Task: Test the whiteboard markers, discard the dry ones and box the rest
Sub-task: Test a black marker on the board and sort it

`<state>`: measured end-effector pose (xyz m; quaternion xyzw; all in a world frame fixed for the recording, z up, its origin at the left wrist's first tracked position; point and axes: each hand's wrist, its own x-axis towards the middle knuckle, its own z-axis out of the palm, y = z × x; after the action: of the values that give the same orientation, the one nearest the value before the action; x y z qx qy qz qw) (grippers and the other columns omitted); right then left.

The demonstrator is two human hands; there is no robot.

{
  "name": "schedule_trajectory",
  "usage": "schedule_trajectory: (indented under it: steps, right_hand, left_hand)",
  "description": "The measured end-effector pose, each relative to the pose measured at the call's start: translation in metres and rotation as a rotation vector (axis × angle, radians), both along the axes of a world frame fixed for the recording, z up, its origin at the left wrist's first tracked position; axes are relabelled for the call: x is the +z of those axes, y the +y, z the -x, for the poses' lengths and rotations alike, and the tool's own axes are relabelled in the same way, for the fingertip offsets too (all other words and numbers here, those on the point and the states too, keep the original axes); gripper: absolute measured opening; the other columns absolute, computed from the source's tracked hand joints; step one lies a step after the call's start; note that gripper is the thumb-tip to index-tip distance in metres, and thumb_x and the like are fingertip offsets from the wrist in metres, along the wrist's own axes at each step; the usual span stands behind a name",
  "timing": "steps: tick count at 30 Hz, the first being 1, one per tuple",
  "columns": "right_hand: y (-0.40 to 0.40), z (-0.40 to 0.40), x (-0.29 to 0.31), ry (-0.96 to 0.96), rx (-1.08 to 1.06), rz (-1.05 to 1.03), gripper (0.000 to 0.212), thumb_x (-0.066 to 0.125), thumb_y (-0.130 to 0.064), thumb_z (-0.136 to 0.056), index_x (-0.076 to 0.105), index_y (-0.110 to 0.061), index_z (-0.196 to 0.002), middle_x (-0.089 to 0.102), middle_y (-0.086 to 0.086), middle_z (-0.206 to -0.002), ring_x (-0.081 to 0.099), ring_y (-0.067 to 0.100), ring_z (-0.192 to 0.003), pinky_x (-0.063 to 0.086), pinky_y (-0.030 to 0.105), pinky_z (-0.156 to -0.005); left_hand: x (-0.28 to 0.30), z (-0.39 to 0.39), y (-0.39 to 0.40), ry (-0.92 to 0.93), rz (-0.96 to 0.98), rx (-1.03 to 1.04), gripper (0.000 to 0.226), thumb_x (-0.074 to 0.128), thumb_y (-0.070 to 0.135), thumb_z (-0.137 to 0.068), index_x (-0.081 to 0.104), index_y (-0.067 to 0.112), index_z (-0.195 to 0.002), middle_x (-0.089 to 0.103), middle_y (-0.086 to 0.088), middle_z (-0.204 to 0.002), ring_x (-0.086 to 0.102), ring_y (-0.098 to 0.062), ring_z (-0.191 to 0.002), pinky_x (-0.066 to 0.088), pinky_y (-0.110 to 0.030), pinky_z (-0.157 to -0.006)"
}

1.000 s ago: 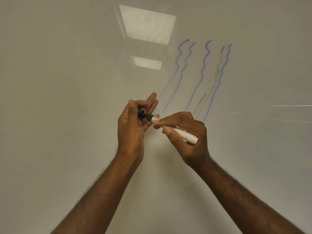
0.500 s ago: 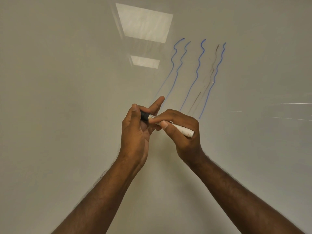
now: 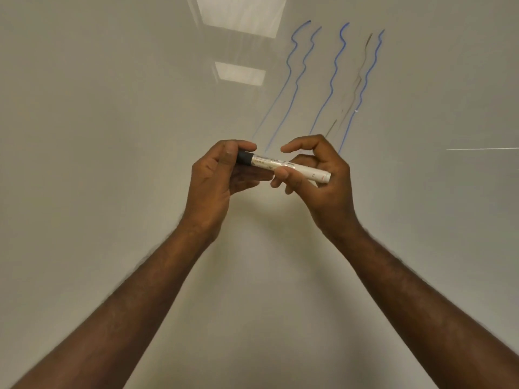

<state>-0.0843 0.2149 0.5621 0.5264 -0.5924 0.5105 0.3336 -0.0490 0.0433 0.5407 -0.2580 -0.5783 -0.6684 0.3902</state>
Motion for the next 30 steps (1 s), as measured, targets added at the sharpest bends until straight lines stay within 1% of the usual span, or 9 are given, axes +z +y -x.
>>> schedule_trajectory:
  steps: [3,5,7,9,14,18,22,26,30]
  right_hand:
    - [0.008,0.006,-0.002,-0.065,-0.051,-0.015,0.019,0.077,-0.01,-0.088,0.063,-0.008,-0.101,0.075,0.004,-0.079,0.072,0.026,-0.07,0.058,0.039,-0.062]
    - [0.015,0.011,-0.004,-0.11,-0.071,-0.05,0.018,0.079,-0.008,-0.085,0.067,-0.008,-0.099,0.074,0.0,-0.084,0.071,0.019,-0.073,0.058,0.033,-0.065]
    - [0.023,0.015,-0.007,-0.153,-0.093,-0.085,0.019,0.08,-0.007,-0.084,0.07,-0.009,-0.1,0.074,-0.002,-0.089,0.07,0.014,-0.078,0.058,0.03,-0.07]
    - [0.031,0.018,-0.01,-0.181,-0.122,-0.124,0.019,0.08,-0.008,-0.086,0.072,-0.011,-0.102,0.075,0.0,-0.094,0.071,0.015,-0.084,0.058,0.033,-0.076]
    - [0.054,0.027,-0.019,-0.19,-0.202,-0.183,0.016,0.078,-0.009,-0.088,0.076,-0.012,-0.104,0.077,-0.002,-0.097,0.072,0.015,-0.093,0.058,0.031,-0.085]
    - [0.08,0.035,-0.028,-0.209,-0.247,-0.204,0.015,0.077,-0.011,-0.089,0.078,-0.012,-0.104,0.078,-0.004,-0.098,0.072,0.013,-0.093,0.056,0.025,-0.084]
    - [0.111,0.045,-0.042,-0.233,-0.289,-0.237,0.016,0.078,-0.012,-0.088,0.078,-0.011,-0.104,0.077,-0.006,-0.097,0.069,0.011,-0.088,0.053,0.022,-0.078]
    - [0.145,0.055,-0.055,-0.251,-0.351,-0.279,0.018,0.08,-0.015,-0.087,0.078,-0.016,-0.105,0.075,-0.009,-0.097,0.066,0.009,-0.085,0.052,0.022,-0.073]
    - [0.181,0.065,-0.069,-0.275,-0.401,-0.311,0.02,0.08,-0.015,-0.087,0.078,-0.015,-0.107,0.074,-0.008,-0.098,0.065,0.007,-0.086,0.047,0.016,-0.074]
  left_hand:
    - [-0.005,0.003,-0.003,-0.047,0.041,0.011,0.029,0.04,0.024,-0.109,0.067,0.013,-0.112,0.078,-0.003,-0.089,0.077,-0.027,-0.084,0.063,-0.042,-0.082]
    - [-0.009,0.005,-0.004,-0.072,0.061,-0.007,0.026,0.044,0.023,-0.107,0.067,0.013,-0.112,0.078,-0.008,-0.089,0.076,-0.029,-0.082,0.063,-0.045,-0.08]
    - [-0.013,0.008,-0.002,-0.092,0.09,-0.014,0.022,0.048,0.02,-0.106,0.067,0.012,-0.115,0.078,-0.01,-0.093,0.076,-0.03,-0.084,0.064,-0.045,-0.078]
    - [-0.018,0.011,0.003,-0.105,0.117,-0.017,0.02,0.053,0.015,-0.104,0.066,0.01,-0.118,0.077,-0.012,-0.099,0.076,-0.028,-0.086,0.064,-0.043,-0.076]
    - [-0.03,0.026,0.025,-0.102,0.191,-0.014,0.026,0.067,0.008,-0.095,0.064,0.009,-0.121,0.075,-0.01,-0.105,0.076,-0.022,-0.089,0.064,-0.038,-0.074]
    - [-0.041,0.039,0.046,-0.12,0.238,-0.023,0.027,0.07,0.007,-0.093,0.066,0.009,-0.119,0.075,-0.012,-0.106,0.076,-0.022,-0.091,0.064,-0.037,-0.074]
    - [-0.051,0.053,0.073,-0.147,0.253,-0.03,0.023,0.069,0.013,-0.094,0.068,0.006,-0.116,0.075,-0.011,-0.104,0.076,-0.021,-0.089,0.064,-0.039,-0.074]
    - [-0.061,0.069,0.104,-0.21,0.28,-0.051,0.023,0.072,0.012,-0.091,0.071,0.006,-0.114,0.076,-0.01,-0.101,0.076,-0.021,-0.085,0.064,-0.039,-0.074]
    - [-0.073,0.083,0.134,-0.265,0.337,-0.058,0.026,0.077,0.011,-0.087,0.074,0.009,-0.112,0.077,-0.006,-0.098,0.076,-0.02,-0.084,0.064,-0.036,-0.073]
